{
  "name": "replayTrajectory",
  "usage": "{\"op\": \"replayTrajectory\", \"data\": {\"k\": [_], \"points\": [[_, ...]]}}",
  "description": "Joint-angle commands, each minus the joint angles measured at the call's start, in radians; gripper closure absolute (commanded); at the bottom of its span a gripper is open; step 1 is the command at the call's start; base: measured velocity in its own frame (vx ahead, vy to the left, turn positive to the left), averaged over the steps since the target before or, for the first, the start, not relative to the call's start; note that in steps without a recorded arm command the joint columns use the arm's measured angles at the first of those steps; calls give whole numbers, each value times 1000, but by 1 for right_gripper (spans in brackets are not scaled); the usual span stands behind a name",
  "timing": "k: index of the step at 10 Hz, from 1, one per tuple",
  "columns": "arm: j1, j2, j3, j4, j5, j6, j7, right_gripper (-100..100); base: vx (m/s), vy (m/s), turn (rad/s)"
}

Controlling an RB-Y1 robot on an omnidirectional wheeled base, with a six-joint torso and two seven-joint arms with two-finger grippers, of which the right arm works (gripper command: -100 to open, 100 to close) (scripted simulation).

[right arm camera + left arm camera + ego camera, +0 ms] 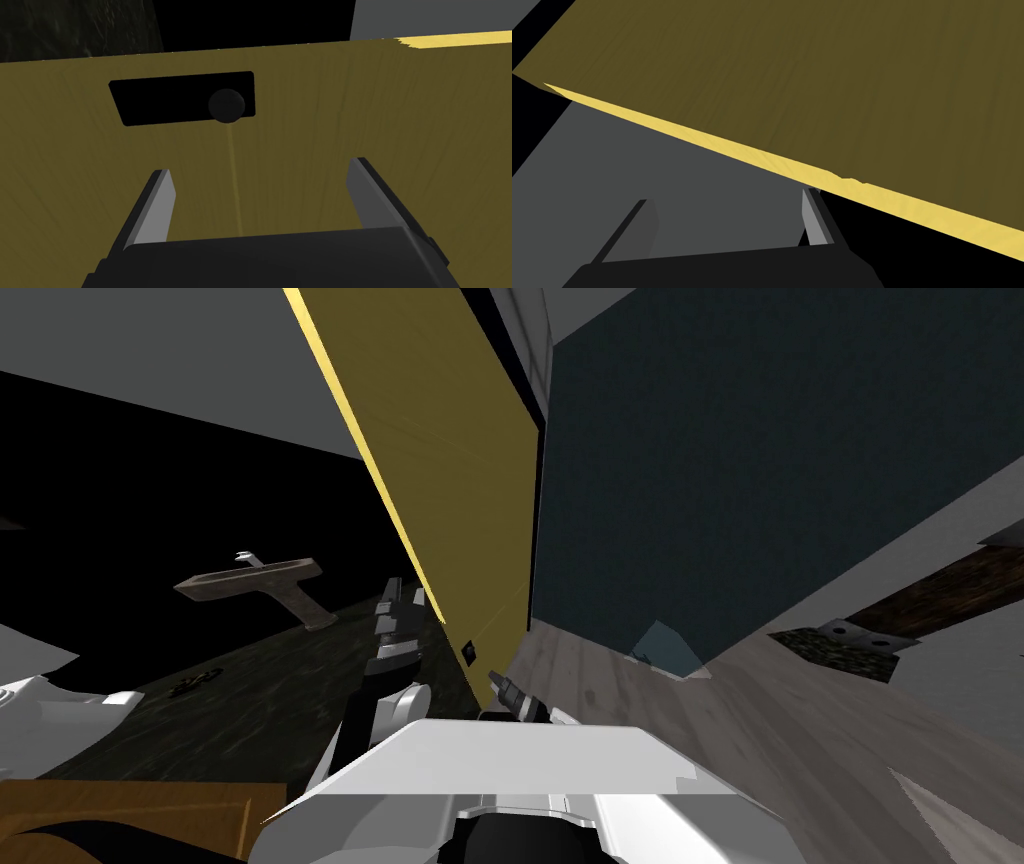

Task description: Push the door open

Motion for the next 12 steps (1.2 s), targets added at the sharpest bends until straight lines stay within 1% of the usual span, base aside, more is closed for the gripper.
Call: {"op": "replayTrajectory", "data": {"k": [1,2,4,7,9,12], "points": [[-8,-13,27,12,0,5,-4,-100,166,-2,41],[-14,-14,38,26,-1,3,-5,-100,151,22,2],[-18,1,25,38,1,2,-1,-100,35,63,78],[-21,13,15,50,5,6,7,-100,92,153,32],[-25,27,3,64,10,10,15,-100,135,157,48],[-28,41,-8,78,14,15,24,-100,124,150,40]]}}
